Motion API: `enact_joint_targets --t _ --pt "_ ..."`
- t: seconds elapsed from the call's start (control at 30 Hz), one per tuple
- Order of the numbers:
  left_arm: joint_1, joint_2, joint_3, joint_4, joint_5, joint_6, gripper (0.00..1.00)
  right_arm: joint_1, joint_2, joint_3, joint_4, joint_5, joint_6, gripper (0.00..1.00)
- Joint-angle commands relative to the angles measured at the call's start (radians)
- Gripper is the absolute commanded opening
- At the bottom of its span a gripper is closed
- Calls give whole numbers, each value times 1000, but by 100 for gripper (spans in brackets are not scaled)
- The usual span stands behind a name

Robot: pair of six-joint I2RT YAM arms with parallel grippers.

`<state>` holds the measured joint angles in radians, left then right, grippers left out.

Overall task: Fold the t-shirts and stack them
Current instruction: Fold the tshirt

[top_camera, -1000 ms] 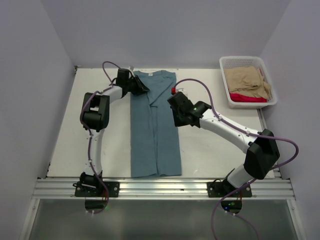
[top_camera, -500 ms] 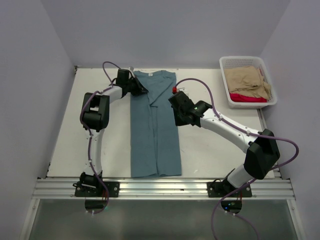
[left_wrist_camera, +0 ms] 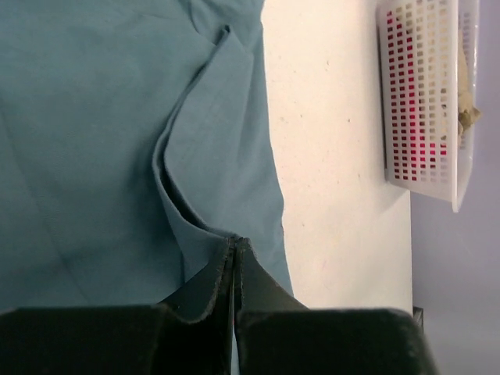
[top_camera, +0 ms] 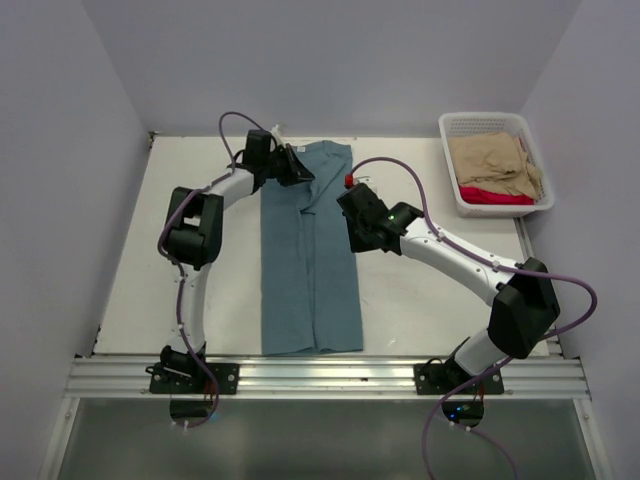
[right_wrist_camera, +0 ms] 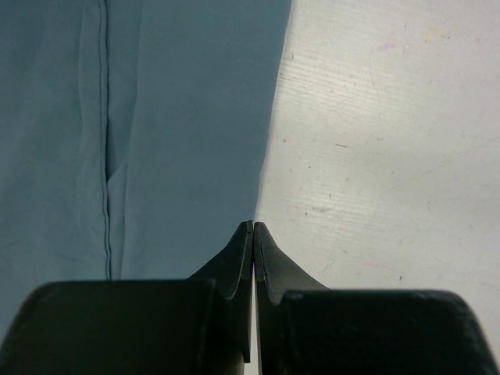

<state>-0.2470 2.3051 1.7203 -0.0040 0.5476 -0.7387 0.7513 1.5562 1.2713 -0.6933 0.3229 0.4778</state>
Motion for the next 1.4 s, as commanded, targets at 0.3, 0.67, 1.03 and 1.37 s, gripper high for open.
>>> enact_joint_targets --t 0.3,0.67,1.03,1.37 --pt "-55 -21 5 -50 97 56 0 -9 -36 5 32 -1 5 0" --pt "-124 16 47 -50 126 53 0 -13 -48 -7 32 1 4 0" --pt "-135 -78 -63 68 115 35 70 -20 -48 -12 35 -2 4 0" --pt "-136 -419 -229 41 -60 111 100 -27 -47 -4 28 7 8 22"
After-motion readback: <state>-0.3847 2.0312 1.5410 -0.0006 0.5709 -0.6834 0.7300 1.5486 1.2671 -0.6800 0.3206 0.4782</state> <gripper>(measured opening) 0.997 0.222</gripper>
